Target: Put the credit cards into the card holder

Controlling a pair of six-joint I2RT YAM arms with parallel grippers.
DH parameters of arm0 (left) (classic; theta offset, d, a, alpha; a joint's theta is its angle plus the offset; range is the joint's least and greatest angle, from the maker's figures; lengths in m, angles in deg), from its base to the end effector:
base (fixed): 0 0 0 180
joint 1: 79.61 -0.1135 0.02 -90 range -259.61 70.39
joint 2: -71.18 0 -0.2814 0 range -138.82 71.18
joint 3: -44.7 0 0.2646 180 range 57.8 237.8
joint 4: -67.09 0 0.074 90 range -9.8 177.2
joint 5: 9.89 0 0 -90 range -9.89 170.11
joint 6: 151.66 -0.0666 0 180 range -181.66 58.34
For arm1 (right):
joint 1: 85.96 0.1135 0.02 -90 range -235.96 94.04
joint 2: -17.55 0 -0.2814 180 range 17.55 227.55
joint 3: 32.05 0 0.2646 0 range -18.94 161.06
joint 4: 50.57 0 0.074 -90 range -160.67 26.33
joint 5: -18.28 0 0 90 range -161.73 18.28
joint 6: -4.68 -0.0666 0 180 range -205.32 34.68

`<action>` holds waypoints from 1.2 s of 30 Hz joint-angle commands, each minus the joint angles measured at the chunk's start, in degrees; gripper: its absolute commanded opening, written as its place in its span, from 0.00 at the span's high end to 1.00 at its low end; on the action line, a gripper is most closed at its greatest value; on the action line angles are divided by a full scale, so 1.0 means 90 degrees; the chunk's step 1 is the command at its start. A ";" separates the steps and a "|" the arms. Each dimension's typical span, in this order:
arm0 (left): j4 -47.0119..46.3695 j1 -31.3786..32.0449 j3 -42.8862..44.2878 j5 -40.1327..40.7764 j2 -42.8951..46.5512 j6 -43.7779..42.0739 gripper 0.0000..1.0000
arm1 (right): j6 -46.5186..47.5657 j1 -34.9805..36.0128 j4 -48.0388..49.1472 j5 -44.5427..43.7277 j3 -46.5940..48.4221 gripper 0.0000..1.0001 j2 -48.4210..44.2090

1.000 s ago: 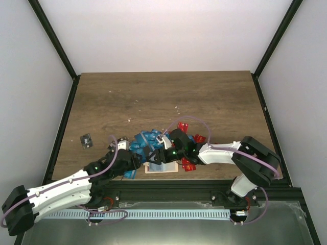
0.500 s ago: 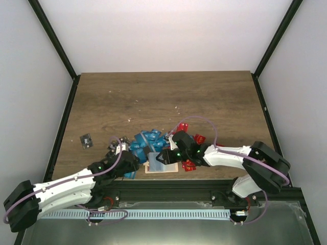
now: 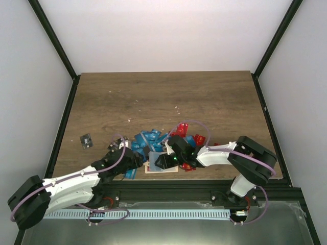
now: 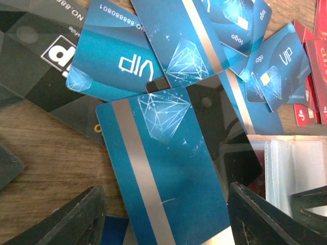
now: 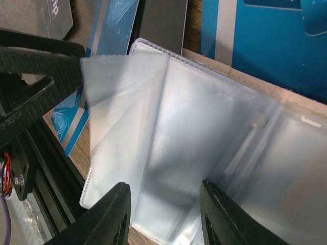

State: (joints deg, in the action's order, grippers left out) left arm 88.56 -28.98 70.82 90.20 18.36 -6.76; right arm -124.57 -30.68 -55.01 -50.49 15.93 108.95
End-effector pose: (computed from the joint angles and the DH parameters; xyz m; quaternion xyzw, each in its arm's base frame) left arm 0.1228 -0.1313 0.1148 -0.0660 0.9287 -0.2334 0.2806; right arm 0.1570 0.2688 0.1120 -0.1935 0.8990 0.3762 0.1135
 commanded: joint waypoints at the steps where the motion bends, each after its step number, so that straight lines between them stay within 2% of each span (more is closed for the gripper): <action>1: -0.0650 -0.0286 -0.0165 -0.0568 -0.0282 -0.0168 0.33 | 0.0005 0.0048 -0.0380 -0.0562 -0.0167 0.60 0.0122; 8: -0.0797 -0.0378 -0.0131 -0.0868 -0.0654 -0.0005 0.34 | -0.0083 0.0048 -0.0527 -0.0779 -0.0615 0.60 -0.0077; 14: -0.1042 -0.0372 -0.0228 -0.0955 -0.0762 0.0036 0.44 | -0.0125 0.0042 -0.0718 -0.0890 -0.0852 0.59 -0.0327; 17: -0.1461 -0.0373 -0.0327 -0.1213 -0.0767 -0.0067 0.51 | -0.0168 0.0048 -0.0751 -0.0905 -0.1042 0.59 -0.0489; 19: -0.1804 -0.0377 -0.0396 -0.1441 -0.0779 -0.0102 0.52 | -0.0190 0.0040 -0.0742 -0.0907 -0.1131 0.59 -0.0555; 24: -0.1980 -0.0375 -0.0437 -0.1653 -0.0892 0.0039 0.52 | -0.0210 0.0048 -0.0700 -0.0919 -0.1093 0.59 -0.0570; 27: -0.1824 -0.0377 -0.0495 -0.1630 -0.0850 0.0272 0.44 | -0.0212 0.0048 -0.0670 -0.0879 -0.1035 0.59 -0.0529; 36: -0.1626 -0.0376 -0.0998 -0.1711 -0.0311 0.1145 0.41 | -0.0217 0.0048 -0.0627 -0.0787 -0.0947 0.59 -0.0507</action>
State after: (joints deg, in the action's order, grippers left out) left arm 69.15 -32.13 64.81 75.95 14.07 -1.10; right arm -126.30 -30.48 -52.25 -55.52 8.45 102.46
